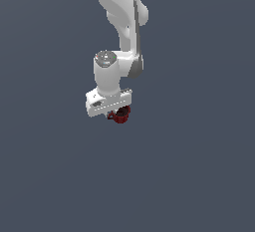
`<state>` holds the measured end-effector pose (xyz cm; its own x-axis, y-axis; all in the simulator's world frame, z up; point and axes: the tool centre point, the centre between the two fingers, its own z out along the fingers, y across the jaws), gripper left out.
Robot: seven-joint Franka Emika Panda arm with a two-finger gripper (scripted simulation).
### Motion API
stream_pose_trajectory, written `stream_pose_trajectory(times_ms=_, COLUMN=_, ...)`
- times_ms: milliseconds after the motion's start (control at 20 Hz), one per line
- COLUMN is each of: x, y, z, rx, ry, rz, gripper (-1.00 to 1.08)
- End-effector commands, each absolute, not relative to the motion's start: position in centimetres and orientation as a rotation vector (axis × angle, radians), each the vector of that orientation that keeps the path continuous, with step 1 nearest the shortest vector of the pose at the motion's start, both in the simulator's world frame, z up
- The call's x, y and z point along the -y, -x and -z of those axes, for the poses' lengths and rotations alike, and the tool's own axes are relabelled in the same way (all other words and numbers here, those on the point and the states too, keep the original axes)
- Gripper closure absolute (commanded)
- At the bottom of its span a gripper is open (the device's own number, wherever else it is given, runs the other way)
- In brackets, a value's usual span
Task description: Pick up the object and move it to a goal position.
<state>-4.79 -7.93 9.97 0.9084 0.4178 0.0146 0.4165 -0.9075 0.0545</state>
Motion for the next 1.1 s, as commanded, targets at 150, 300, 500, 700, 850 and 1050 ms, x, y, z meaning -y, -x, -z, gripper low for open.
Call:
stream_pose_trajectory(times_ms=150, x=12.4, y=7.9, z=-11.8, rx=-0.660, ry=-3.019, rz=-0.045, gripper=1.08)
stream_pose_trajectory(times_ms=300, x=14.4, y=9.2, z=-12.6, rx=-0.661, ry=-3.020, rz=-0.044, gripper=1.08)
stream_pose_trajectory(times_ms=500, x=16.6, y=10.6, z=-13.5, rx=-0.661, ry=-3.020, rz=-0.044, gripper=1.08)
stream_pose_trajectory(times_ms=700, x=17.9, y=11.4, z=-14.0, rx=-0.662, ry=-3.020, rz=-0.044, gripper=1.08)
stream_pose_trajectory(times_ms=850, x=18.3, y=11.7, z=-14.2, rx=-0.662, ry=-3.020, rz=-0.044, gripper=1.08)
stream_pose_trajectory(times_ms=1050, x=18.3, y=11.5, z=-14.1, rx=-0.662, ry=-3.020, rz=-0.044, gripper=1.08)
